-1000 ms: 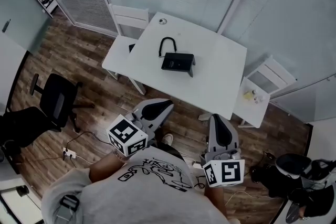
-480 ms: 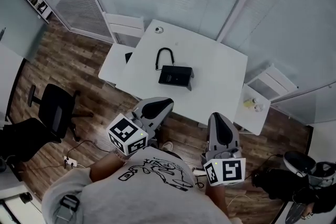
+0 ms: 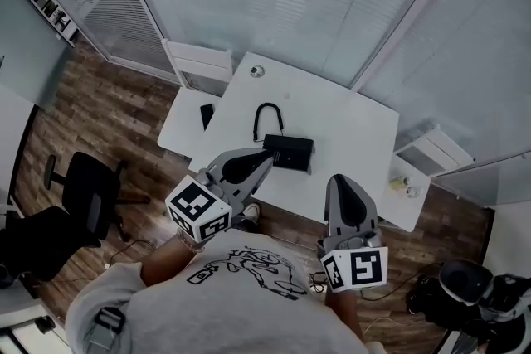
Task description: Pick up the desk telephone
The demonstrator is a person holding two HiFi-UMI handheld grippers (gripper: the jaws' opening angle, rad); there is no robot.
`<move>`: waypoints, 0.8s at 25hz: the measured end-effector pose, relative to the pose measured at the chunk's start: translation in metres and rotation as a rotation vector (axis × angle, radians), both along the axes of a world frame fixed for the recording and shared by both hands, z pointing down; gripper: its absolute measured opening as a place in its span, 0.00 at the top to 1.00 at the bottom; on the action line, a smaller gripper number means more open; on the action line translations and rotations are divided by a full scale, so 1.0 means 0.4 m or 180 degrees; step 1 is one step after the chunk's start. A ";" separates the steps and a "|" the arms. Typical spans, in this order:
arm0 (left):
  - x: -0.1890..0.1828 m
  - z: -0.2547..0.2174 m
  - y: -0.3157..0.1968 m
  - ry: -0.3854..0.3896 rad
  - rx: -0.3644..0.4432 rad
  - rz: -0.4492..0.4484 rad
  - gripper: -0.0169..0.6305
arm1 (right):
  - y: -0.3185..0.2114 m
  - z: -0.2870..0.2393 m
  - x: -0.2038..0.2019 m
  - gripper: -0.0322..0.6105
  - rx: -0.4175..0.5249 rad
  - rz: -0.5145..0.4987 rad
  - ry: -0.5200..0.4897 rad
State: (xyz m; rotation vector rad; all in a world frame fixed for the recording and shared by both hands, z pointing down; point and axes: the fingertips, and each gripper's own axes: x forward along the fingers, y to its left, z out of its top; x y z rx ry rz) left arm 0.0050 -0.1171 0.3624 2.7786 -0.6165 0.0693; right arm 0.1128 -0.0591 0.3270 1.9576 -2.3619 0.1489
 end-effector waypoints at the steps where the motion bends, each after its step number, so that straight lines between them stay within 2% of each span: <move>1: -0.006 0.000 -0.017 0.0010 0.0002 0.0008 0.95 | -0.017 0.000 -0.006 0.93 -0.0001 0.0006 0.0006; 7: -0.017 0.008 -0.119 0.0025 -0.0059 0.0049 0.95 | -0.127 -0.009 -0.025 0.93 -0.0001 0.0008 0.0028; 11: -0.035 0.007 -0.157 -0.0004 0.0014 0.0057 0.95 | -0.165 -0.009 -0.047 0.93 0.0009 0.0007 0.0037; 20: 0.005 0.009 -0.135 0.0015 0.0018 0.0077 0.95 | -0.144 0.001 -0.007 0.93 0.0009 0.0051 0.0036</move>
